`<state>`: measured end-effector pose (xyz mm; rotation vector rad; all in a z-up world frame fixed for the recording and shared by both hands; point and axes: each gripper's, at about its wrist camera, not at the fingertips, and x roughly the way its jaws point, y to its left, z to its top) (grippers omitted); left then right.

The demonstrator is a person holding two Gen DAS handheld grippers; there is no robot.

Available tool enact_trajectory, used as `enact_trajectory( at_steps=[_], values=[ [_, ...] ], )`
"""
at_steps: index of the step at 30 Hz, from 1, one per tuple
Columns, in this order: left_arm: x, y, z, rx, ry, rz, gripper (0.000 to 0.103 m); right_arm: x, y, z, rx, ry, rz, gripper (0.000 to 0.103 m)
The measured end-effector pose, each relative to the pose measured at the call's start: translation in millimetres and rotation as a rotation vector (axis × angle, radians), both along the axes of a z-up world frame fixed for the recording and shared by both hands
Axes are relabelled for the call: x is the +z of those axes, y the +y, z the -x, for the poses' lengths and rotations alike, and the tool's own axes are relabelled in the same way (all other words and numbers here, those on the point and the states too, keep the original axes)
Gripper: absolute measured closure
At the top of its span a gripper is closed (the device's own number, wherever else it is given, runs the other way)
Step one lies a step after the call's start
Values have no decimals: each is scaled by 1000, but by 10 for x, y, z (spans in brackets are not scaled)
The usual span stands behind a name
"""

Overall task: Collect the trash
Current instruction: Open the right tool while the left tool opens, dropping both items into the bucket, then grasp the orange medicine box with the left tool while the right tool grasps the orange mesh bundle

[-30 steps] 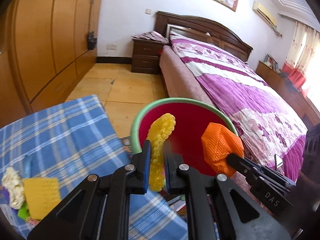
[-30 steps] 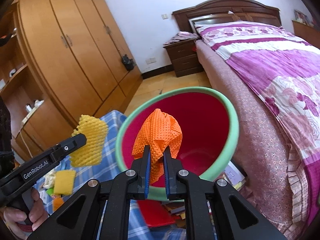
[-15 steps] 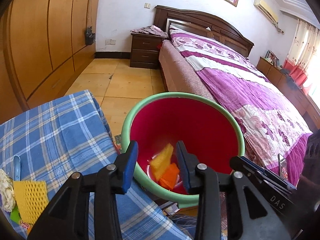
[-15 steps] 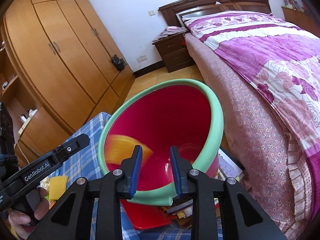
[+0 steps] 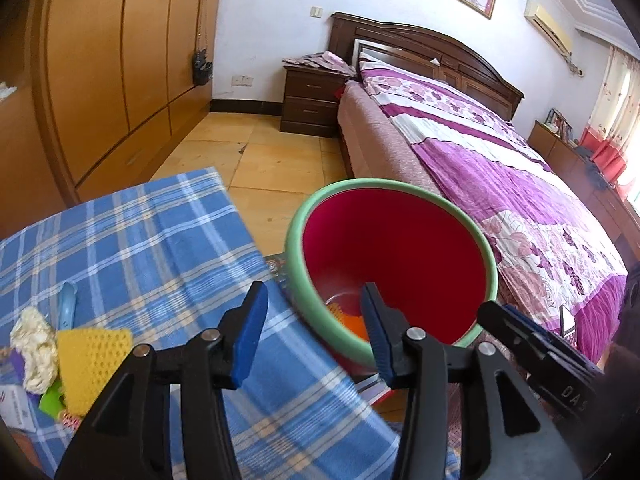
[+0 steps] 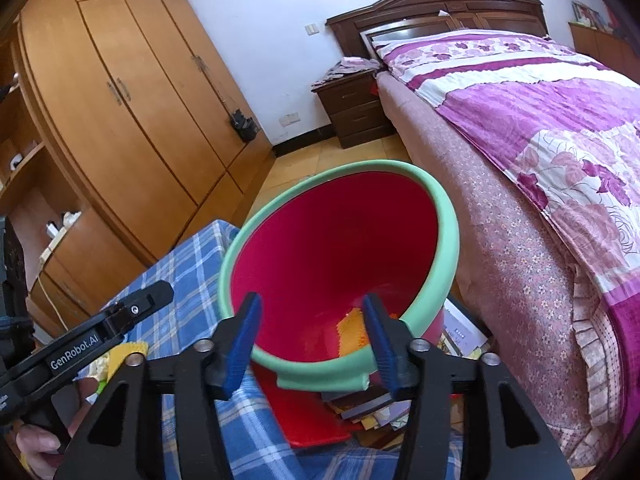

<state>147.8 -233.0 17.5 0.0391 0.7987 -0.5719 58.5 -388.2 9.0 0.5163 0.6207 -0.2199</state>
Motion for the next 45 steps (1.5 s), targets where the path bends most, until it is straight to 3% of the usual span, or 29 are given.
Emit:
enact_trajectory(
  at_steps=[12,16,20,45],
  values=[
    [44,652,183,129,-10,-21,41,183,374,97,45,-15,44,31],
    [45,867,241,174,-10,-28,40,199,522,100,72,-12,55,31],
    [29,1123,284,224,-3,-40,31,196,674,92,103,-8,57,30],
    [-172,2703,608,564,26,-139,30,-7,1458,-74,259,82,76,30]
  ],
)
